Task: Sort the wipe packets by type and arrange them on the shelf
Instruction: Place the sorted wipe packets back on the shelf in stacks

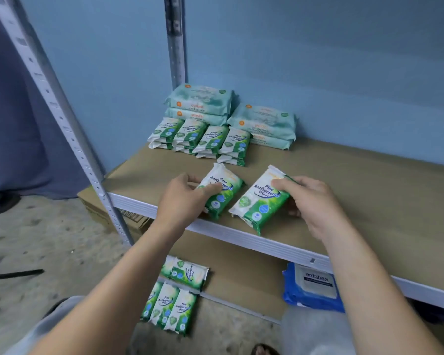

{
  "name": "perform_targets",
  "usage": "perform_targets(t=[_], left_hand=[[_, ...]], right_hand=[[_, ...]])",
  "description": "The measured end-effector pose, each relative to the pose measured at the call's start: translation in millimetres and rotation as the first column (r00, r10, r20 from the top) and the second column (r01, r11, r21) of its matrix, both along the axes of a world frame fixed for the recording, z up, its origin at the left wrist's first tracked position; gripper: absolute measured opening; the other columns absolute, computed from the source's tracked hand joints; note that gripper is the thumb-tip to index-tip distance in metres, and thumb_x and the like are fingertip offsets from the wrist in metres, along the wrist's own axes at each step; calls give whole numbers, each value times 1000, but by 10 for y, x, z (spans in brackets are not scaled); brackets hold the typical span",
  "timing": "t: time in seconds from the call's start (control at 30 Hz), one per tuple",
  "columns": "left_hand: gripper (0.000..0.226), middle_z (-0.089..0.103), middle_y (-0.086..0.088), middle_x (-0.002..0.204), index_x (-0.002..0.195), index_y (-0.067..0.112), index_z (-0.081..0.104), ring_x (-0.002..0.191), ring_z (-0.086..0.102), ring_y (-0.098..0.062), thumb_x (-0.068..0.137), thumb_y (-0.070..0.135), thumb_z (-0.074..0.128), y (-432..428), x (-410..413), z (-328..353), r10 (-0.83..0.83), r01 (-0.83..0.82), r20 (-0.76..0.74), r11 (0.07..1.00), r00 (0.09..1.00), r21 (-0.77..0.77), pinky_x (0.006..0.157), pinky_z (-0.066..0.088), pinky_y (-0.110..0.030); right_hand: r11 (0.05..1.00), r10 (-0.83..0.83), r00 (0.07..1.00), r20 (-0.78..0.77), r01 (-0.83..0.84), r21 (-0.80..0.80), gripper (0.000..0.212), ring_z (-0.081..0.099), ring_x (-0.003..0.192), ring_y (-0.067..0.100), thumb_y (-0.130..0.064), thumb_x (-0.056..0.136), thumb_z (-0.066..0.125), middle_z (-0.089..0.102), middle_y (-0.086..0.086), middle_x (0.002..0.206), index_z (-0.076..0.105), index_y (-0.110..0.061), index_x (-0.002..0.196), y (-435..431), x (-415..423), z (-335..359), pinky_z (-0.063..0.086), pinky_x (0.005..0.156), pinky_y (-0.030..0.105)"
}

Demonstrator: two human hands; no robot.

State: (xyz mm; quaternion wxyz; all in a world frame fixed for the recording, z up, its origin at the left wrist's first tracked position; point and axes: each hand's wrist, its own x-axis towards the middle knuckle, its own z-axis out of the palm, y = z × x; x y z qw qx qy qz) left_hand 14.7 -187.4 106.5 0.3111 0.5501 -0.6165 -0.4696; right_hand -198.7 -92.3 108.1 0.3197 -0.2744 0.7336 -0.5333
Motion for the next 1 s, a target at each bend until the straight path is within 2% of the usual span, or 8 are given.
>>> perform_targets(t=[0.17,0.3,0.4,0.47,0.6,0.8,0.9,1.0], left_hand=[[47,64,3,62,71,17,63,67,60,-13,75,63,76,13,-74,21,53,38,325,963,944,-268,54,39,-30],[38,75,9,100,106,22,75,97,68,-13,83,52,74,-21,-52,16,39,24,214,959,976,-283,75,48,-25],[21,76,13,87,102,27,78,85,69,-2,88,41,72,-6,-66,33,-17,44,126,975,992,-217,73,53,-22],[20,75,15,84,102,26,78,80,67,3,88,38,72,-1,-95,16,-36,47,77,988,996,-150,72,54,-20],[9,77,12,84,94,31,76,86,73,-11,91,28,68,87,-210,-5,-104,104,-61,995,993,-5,89,58,-39],[21,76,16,100,106,29,72,98,72,-6,88,20,74,39,-117,70,-318,339,-185,936,930,99,100,52,-34],[39,74,26,96,111,30,66,94,69,7,81,9,80,-40,26,103,-424,444,-186,892,886,84,81,52,-12],[56,74,13,111,124,21,63,105,70,-3,76,-1,81,-73,123,100,-495,516,-181,852,850,89,91,54,-17]], right_hand=[[996,-31,978,-207,48,80,37,63,93,14,-37,77,83,68,-3,109,67,-20,105,-6,-21,-52,49,81,31],[985,-27,897,-441,98,139,42,56,105,13,-46,74,80,56,-3,115,63,-27,106,79,51,-20,45,89,29],[985,3,930,-368,61,161,51,63,99,19,-57,64,77,58,-1,117,56,-34,104,127,178,-30,53,90,38],[987,25,924,-383,39,158,55,60,108,18,-51,70,77,58,-1,122,58,-29,117,141,241,-14,49,94,32],[989,83,892,-444,-20,144,55,56,115,17,-41,79,78,61,0,127,62,-21,128,132,332,37,44,94,27],[982,162,911,-380,-109,156,57,60,103,7,-51,72,81,62,-14,112,63,-33,122,244,234,103,46,87,25],[964,247,895,-371,-187,190,64,67,100,12,-62,58,83,68,-8,112,62,-39,113,307,211,60,54,91,33],[956,280,870,-407,-216,196,57,64,98,13,-51,62,89,66,-7,109,63,-39,111,351,231,24,52,84,29]])
